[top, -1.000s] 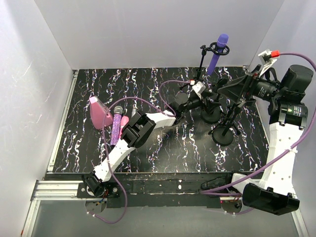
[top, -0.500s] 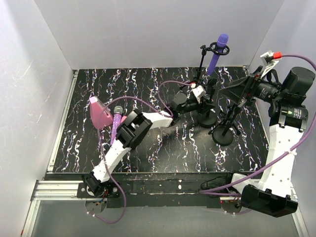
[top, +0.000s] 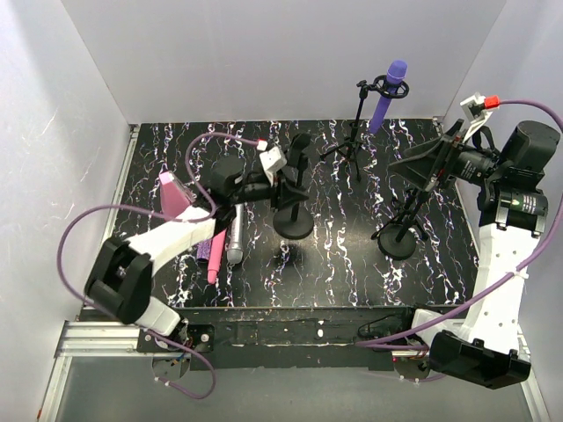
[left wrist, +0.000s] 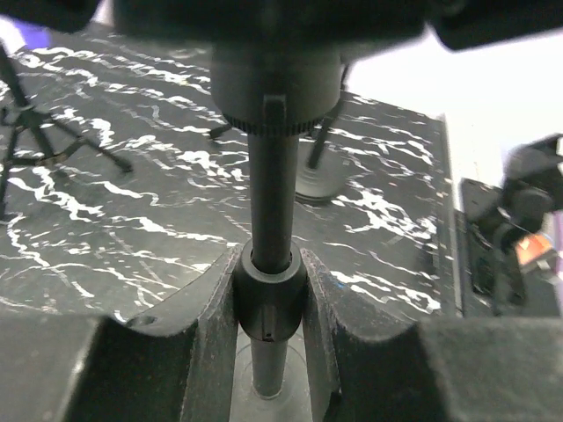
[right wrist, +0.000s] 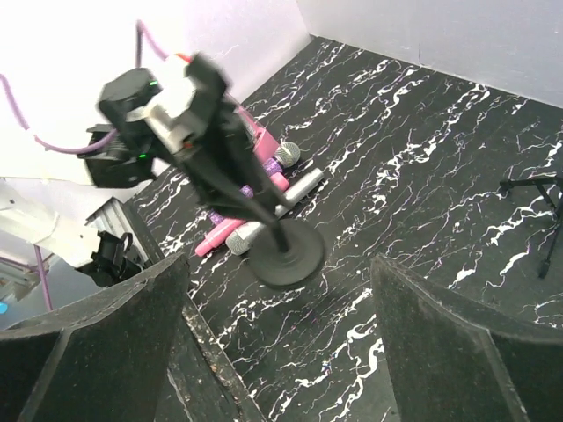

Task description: Attach the microphones to the stand

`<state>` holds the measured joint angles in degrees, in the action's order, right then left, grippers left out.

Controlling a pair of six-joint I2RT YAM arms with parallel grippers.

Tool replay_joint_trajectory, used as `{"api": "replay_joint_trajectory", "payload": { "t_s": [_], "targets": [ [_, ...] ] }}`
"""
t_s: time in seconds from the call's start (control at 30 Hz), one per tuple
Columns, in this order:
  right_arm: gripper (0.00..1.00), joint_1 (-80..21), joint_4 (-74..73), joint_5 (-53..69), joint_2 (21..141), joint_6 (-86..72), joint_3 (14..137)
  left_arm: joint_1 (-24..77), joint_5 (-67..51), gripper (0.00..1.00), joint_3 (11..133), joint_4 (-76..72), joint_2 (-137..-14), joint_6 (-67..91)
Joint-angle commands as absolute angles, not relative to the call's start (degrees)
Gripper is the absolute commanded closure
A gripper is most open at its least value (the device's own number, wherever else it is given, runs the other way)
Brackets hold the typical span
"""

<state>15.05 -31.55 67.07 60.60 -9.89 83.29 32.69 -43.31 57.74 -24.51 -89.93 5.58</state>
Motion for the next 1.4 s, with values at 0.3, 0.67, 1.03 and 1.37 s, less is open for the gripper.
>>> {"api": "replay_joint_trajectory", "payload": {
  "t_s": [0.3, 0.67, 1.03, 1.37],
  "targets": [
    [0.10, 10.29, -32.61, 69.61, 60.38, -5.98, 81.30, 34.98, -39.11, 1.00, 40.87, -34.36, -76.02, 10.54],
    [0.10, 7.47, -33.84, 71.98, 60.82, -3.69, 80.95, 34.98, -36.74, 1.00, 39.11, -41.92, -78.57, 12.31],
    [0.10, 5.63, -36.30, 74.00, 60.82, -0.27, 80.60, 35.07, -36.30, 1.00, 41.84, -45.00, -84.11, 10.28],
    [0.09, 4.22, -37.88, 75.58, 60.73, 2.81, 79.45, 35.24, -35.51, 0.99, 34.90, -44.22, -82.45, 9.58]
  ]
}}
